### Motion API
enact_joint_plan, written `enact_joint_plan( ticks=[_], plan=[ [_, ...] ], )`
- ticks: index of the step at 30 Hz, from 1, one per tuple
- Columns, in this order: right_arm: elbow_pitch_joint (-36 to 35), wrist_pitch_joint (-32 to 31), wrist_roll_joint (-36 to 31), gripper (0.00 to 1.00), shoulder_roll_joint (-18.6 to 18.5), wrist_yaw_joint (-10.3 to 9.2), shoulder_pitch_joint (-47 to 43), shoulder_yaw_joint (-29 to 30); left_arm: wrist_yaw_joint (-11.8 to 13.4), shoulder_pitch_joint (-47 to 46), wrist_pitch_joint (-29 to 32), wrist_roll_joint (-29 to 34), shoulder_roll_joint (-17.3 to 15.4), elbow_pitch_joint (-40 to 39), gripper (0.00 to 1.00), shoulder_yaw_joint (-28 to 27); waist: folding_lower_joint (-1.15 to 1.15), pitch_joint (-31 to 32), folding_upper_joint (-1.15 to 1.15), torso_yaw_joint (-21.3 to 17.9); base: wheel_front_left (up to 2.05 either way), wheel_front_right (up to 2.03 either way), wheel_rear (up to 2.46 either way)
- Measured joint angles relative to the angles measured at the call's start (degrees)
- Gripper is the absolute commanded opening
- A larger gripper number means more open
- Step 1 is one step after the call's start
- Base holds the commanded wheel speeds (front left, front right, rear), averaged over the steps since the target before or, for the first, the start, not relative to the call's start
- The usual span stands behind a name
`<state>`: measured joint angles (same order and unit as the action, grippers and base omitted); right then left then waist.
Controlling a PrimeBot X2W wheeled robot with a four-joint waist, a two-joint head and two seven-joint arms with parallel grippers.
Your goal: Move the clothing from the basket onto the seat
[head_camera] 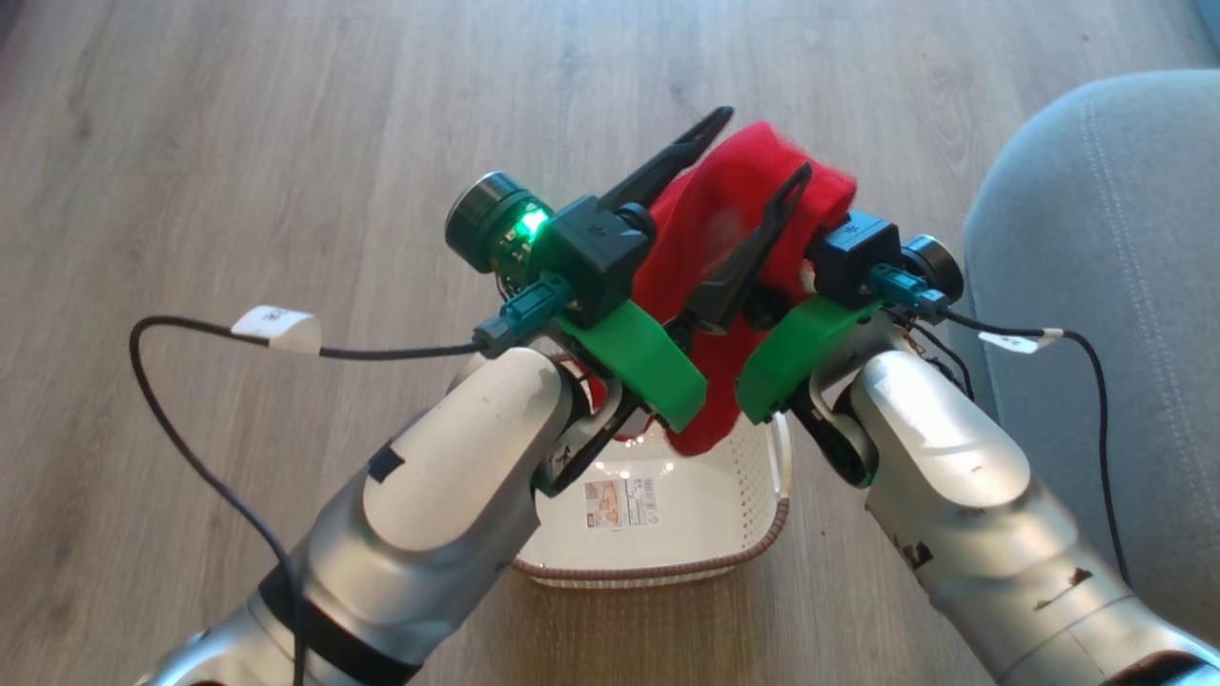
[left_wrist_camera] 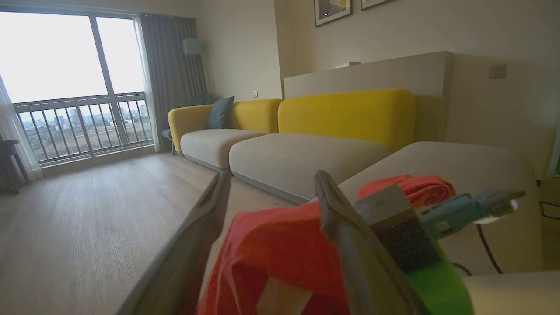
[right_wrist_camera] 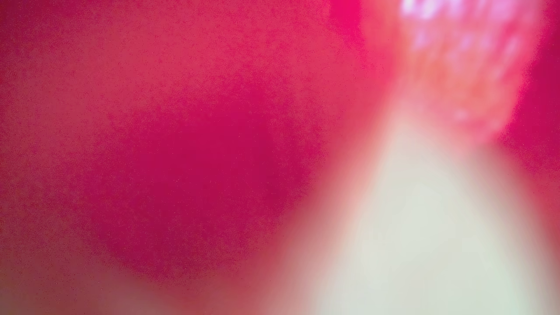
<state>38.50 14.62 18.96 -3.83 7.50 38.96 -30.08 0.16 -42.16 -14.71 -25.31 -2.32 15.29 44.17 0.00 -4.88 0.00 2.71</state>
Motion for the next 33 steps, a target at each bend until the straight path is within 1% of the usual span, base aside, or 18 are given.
enact_joint_plan(
  ticks=[6,13,17,24,25,33],
  plan=[
    [-2.15,0.00,-1.18,0.00,0.00,0.00,-1.85,2.70,-1.20,0.30,0.00,0.00,-0.01,2.75,1.00,-0.44,0.00,-0.51,0.00,-2.23,0.00,0.00,0.00],
    [-5.09,0.00,-3.07,0.00,0.00,0.00,-4.02,6.68,-3.00,2.58,0.00,0.01,-0.21,6.16,1.00,-1.58,0.00,-1.19,0.00,-6.92,0.00,0.00,0.00],
    [-6.49,0.00,-3.90,0.00,0.00,0.00,-5.12,8.16,-4.05,3.44,0.00,0.11,-0.69,7.24,1.00,-2.03,0.00,-1.55,0.00,-10.53,0.00,0.00,0.00],
    [-9.04,0.00,-4.34,0.00,0.01,0.00,-7.24,9.47,-4.81,5.43,0.00,0.83,-1.58,9.15,1.00,-3.47,0.00,-2.01,0.00,-17.76,0.00,0.00,0.00],
    [-9.04,0.00,-4.34,0.00,0.01,0.00,-7.24,9.47,-4.81,5.43,0.00,0.83,-1.58,9.15,1.00,-3.47,0.00,-2.01,0.00,-17.76,0.00,0.00,0.00],
    [-11.91,0.00,-4.24,0.00,0.03,0.00,-9.47,10.72,-5.53,7.64,0.00,2.34,-1.99,9.71,1.00,-4.95,0.00,-2.32,0.00,-26.60,0.00,0.00,0.00]
  ],
)
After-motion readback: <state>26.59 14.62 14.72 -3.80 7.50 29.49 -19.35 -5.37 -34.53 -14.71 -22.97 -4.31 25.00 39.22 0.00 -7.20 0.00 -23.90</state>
